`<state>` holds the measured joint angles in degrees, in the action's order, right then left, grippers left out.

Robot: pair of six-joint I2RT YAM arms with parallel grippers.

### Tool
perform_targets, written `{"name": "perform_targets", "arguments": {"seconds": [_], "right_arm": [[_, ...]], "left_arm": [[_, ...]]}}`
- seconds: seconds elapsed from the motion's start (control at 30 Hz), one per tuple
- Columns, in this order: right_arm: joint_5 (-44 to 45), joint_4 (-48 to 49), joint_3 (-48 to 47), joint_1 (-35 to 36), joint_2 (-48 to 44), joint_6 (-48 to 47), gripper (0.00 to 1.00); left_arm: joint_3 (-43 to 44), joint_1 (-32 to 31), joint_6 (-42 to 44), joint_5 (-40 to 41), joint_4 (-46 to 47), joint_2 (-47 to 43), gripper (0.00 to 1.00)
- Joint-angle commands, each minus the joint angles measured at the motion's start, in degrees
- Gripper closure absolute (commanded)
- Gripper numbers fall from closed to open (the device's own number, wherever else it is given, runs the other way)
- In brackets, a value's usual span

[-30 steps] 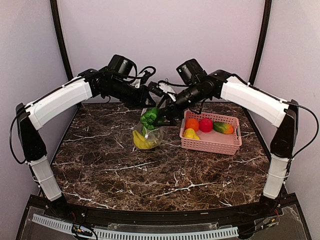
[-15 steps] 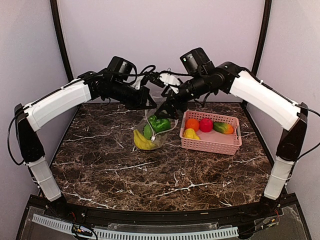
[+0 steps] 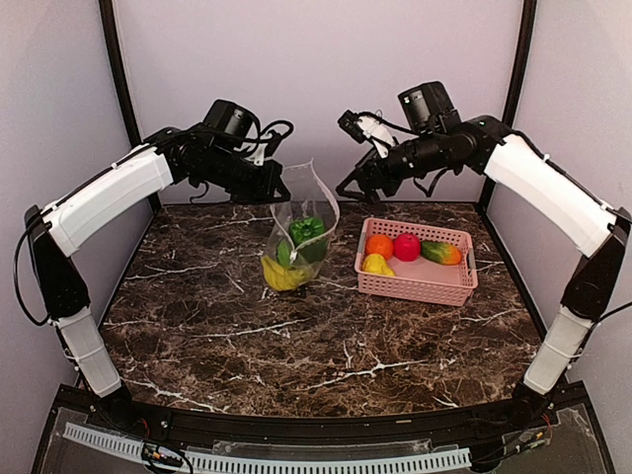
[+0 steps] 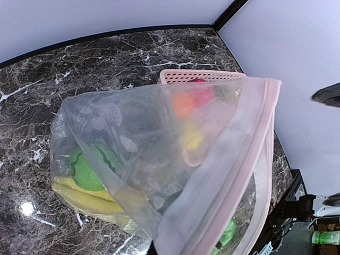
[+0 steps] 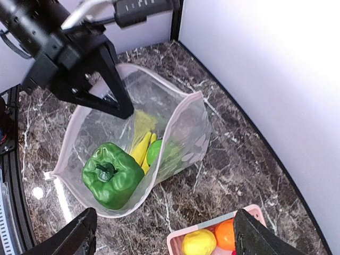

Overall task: Place the food in the zip-top bag and seal the zipper
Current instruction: Place the fake vegetable in the zipper food storage bag, then adjust the zipper food storage bag at the center of the board.

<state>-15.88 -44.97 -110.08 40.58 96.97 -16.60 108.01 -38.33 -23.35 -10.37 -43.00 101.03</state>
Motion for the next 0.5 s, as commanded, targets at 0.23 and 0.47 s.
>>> {"name": "perform_targets", "arguments": {"seconds": [0.23,0.47], "right_arm": [[-4.93,1.73,-1.43,-0.57,8.84,14.17,0.40],[-2.92,-0.56,-8.72,-0.59,9.32,14.38,1.00]], "left_arm": [[-4.51,-0.04,-4.69,-3.22,7.32,-2.55,0.99],[-4.28,-0.08,-3.82,-2.16,6.31,-3.04,0.99]]}}
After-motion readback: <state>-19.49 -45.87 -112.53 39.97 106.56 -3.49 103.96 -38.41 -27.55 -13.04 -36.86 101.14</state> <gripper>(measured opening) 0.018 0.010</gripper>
